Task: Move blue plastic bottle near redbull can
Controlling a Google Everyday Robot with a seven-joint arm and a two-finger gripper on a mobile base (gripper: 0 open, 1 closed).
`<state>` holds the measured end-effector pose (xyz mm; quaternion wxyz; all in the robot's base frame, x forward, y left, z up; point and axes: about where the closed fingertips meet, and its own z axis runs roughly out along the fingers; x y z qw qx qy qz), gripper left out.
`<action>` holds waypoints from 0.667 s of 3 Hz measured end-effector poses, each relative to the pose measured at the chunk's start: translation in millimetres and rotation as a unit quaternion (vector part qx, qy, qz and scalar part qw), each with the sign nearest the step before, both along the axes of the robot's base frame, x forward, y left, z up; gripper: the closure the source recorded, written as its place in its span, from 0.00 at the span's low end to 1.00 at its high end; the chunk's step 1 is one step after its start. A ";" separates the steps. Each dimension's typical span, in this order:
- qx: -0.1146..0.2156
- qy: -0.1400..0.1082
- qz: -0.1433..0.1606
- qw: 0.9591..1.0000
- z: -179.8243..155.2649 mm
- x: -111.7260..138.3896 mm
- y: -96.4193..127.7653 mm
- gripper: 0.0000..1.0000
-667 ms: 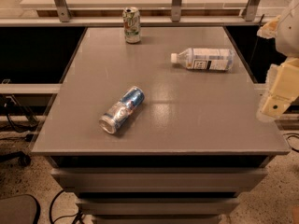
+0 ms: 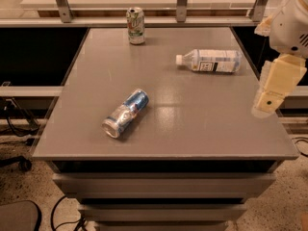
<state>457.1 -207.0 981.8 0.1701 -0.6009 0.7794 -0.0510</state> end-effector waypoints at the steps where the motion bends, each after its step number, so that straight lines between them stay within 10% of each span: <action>1: -0.017 0.010 0.027 0.999 -15.6 39.3 8.2 0.00; 2: -0.029 0.019 0.053 0.998 -29.9 67.2 6.0 0.00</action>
Offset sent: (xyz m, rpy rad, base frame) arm 0.1000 0.0008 -0.0484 -0.0903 0.0768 0.1715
